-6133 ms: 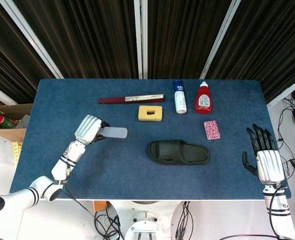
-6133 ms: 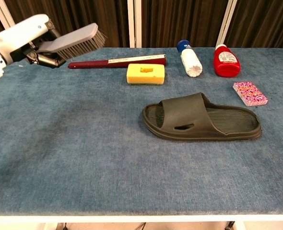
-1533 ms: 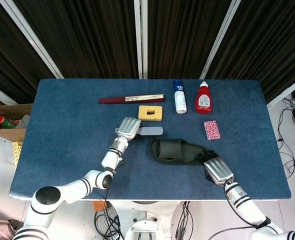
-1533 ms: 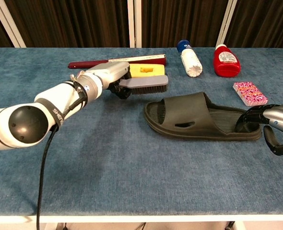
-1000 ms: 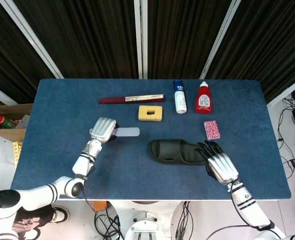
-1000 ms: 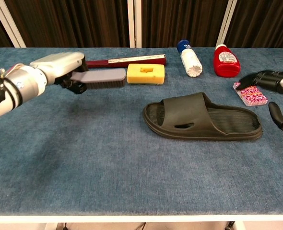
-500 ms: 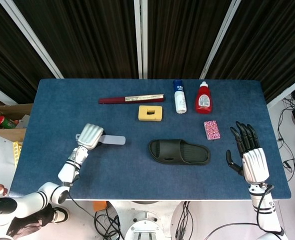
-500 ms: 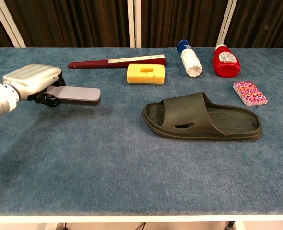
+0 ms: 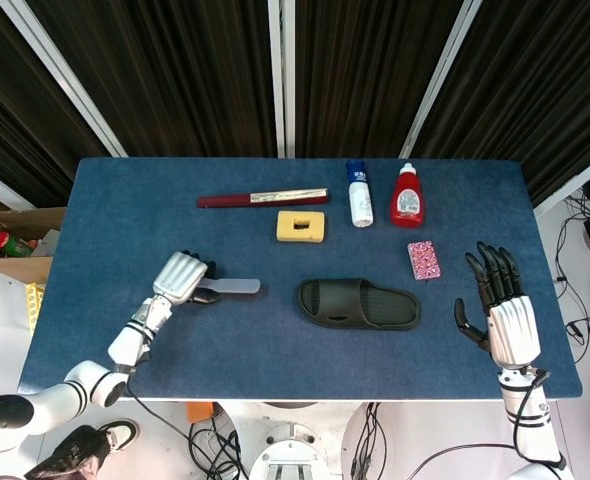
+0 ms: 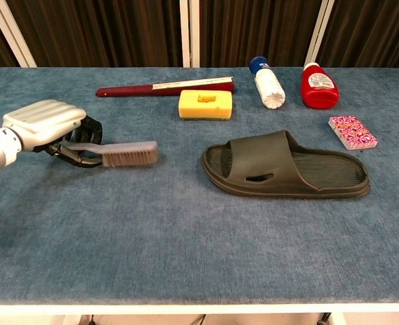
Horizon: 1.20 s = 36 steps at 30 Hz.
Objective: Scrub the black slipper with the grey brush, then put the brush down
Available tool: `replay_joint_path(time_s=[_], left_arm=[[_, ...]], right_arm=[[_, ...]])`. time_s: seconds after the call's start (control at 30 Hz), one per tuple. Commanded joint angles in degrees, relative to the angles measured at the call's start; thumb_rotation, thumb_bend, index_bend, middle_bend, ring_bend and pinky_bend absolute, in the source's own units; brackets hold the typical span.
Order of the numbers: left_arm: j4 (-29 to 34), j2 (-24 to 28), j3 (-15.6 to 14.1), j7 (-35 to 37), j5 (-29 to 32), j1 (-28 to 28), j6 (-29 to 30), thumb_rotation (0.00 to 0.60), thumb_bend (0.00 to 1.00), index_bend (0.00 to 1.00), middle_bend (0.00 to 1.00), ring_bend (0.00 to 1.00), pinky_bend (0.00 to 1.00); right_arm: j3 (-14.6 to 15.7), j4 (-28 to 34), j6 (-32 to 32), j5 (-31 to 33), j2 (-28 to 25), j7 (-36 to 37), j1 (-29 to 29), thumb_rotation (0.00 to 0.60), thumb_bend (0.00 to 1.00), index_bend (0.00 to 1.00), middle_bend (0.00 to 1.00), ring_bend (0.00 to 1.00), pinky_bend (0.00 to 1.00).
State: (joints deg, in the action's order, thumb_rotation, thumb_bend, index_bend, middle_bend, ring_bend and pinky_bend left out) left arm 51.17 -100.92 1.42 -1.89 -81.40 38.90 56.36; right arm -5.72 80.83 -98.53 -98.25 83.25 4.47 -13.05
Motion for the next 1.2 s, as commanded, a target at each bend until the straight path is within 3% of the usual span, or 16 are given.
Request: replay_joint_path(time_s=[0.03, 0.2, 0.47, 0.63, 0.7, 0.83, 0.87, 0.93, 1.03, 1.2], left_arm=[[0.3, 0.3, 0.0, -0.2, -0.3, -0.1, 0.0, 0.284, 0.21, 0.11, 0.28, 0.3, 0.45], [1.2, 0.9, 0.0, -0.6, -0.6, -0.3, 0.1, 0.341, 0.2, 0.07, 0.24, 0.27, 0.44], [3.9, 2.6, 0.2, -1.8, -1.3, -0.8, 1.1, 0.363, 0.2, 0.07, 0.24, 0.27, 0.45], [7.2, 5.3, 2.5, -2.5, -0.4, -2.3, 5.7, 0.376, 0.17, 0.07, 0.24, 0.27, 0.45], [9.6, 7.2, 3.7, -1.8, 0.2, -3.8, 8.8, 0.325, 0.14, 0.07, 0.24, 0.27, 0.46], [18.0, 13.2, 4.5, -0.2, 1.3, -9.4, 16.6, 0.071, 0.13, 0.07, 0.22, 0.25, 0.47], [20.0, 14.7, 4.2, -0.3, 1.7, -10.9, 18.0, 0.03, 0.12, 0.07, 0.21, 0.24, 0.46], [24.9, 18.1, 3.0, -1.4, 3.1, -14.4, 20.1, 0.0, 0.1, 0.07, 0.18, 0.21, 0.45], [30.3, 21.7, 0.5, -2.8, 4.5, -19.1, 22.5, 0.0, 0.08, 0.07, 0.14, 0.17, 0.4], [32.9, 22.7, -2.7, -3.4, 4.3, -25.6, 27.8, 0.0, 0.06, 0.07, 0.11, 0.15, 0.37]], right_arm=[[0.0, 0.0, 0.0, 0.0, 0.0, 0.0, 0.0, 0.6, 0.5, 0.0, 0.0, 0.0, 0.0], [-0.1, 0.2, 0.0, -0.1, -0.1, -0.1, 0.2, 0.6, 0.5, 0.0, 0.0, 0.0, 0.0], [-0.5, 0.2, 0.0, 0.1, -0.3, -0.1, 0.3, 0.6, 0.51, 0.0, 0.0, 0.0, 0.0], [-0.8, 0.3, -0.3, 0.3, -0.6, -0.4, 0.5, 0.6, 0.51, 0.0, 0.0, 0.0, 0.0], [-0.8, 0.4, -0.1, 0.8, -0.9, -0.8, 0.8, 0.6, 0.5, 0.0, 0.0, 0.0, 0.0], [0.0, 0.8, 2.0, 4.3, -2.1, -2.4, 2.5, 0.6, 0.49, 0.0, 0.0, 0.0, 0.0], [0.4, 0.9, 3.0, 5.6, -2.4, -2.8, 3.0, 0.6, 0.48, 0.0, 0.0, 0.0, 0.0], [1.3, 1.2, 5.7, 8.7, -3.1, -3.9, 4.2, 0.6, 0.46, 0.0, 0.0, 0.0, 0.0], [2.5, 1.4, 8.9, 12.3, -3.7, -4.6, 5.6, 0.6, 0.42, 0.0, 0.0, 0.0, 0.0], [3.8, 0.5, 12.0, 15.4, -4.1, -5.2, 7.2, 0.6, 0.39, 0.0, 0.0, 0.0, 0.0]])
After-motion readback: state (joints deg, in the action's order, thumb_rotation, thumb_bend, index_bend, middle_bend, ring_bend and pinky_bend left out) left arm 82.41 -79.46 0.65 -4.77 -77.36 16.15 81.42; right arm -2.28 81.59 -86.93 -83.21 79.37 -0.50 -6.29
